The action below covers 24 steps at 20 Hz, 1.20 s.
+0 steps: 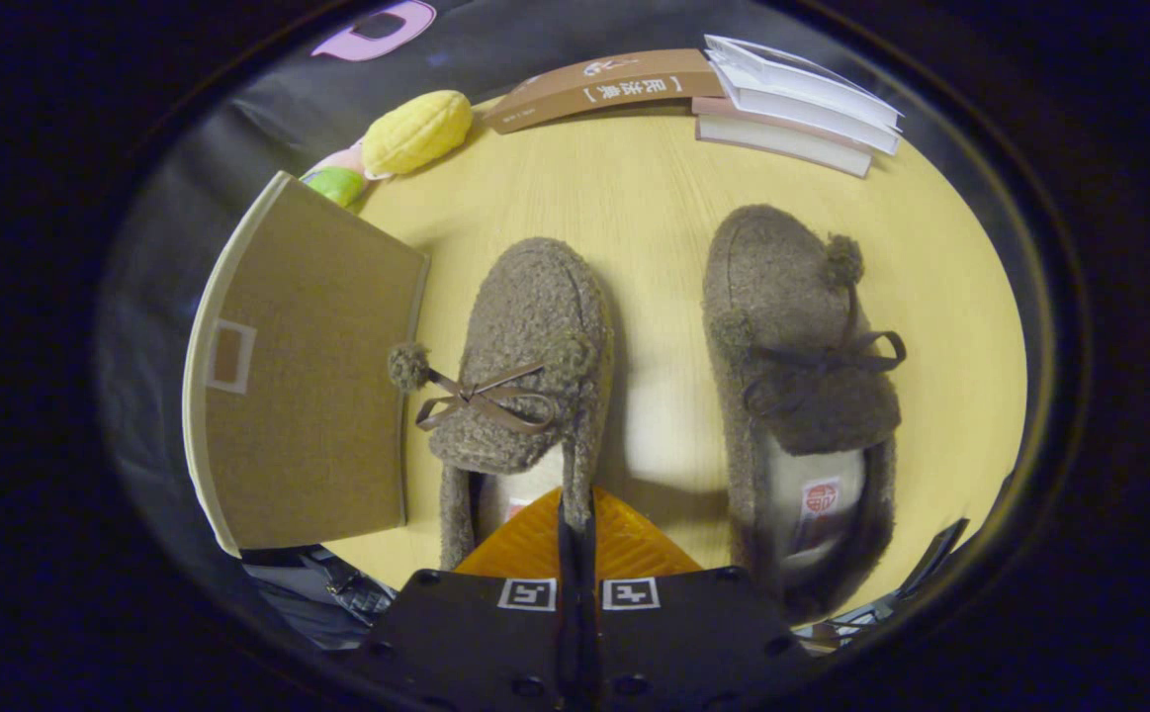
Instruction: Open the storage box then place both shoes into the box .Put the left shoe in first, then the right shoe, with the right side of both shoes facing outward in a uniform manner.
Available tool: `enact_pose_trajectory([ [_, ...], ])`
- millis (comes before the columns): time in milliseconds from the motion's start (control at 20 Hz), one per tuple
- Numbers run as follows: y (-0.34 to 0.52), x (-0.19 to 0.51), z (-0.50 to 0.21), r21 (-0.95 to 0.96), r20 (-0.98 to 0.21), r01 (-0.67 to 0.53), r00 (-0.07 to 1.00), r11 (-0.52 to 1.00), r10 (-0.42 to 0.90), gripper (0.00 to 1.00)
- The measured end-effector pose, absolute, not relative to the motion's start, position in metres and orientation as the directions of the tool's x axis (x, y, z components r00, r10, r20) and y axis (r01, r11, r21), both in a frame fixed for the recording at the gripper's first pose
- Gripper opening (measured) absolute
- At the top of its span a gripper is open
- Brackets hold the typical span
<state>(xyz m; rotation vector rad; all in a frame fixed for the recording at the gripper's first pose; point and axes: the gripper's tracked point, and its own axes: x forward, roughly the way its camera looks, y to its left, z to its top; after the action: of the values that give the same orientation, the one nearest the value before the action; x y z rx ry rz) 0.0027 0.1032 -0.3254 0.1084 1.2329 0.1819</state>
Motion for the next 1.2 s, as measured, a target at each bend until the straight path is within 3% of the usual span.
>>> enact_pose_trajectory([
  [450, 0.136, -0.002, -0.253, 0.413, -0.850, -0.004, 0.358, 0.911, 0.387, 0.03],
  [850, 0.196, 0.014, -0.136, 0.528, -0.732, -0.102, 0.447, 0.843, 0.513, 0.03],
  [1050, 0.261, 0.008, -0.128, 0.586, -0.700, -0.164, 0.391, 0.794, 0.597, 0.03],
  [1200, 0.300, 0.005, -0.158, 0.559, -0.738, -0.177, 0.338, 0.810, 0.584, 0.03],
])
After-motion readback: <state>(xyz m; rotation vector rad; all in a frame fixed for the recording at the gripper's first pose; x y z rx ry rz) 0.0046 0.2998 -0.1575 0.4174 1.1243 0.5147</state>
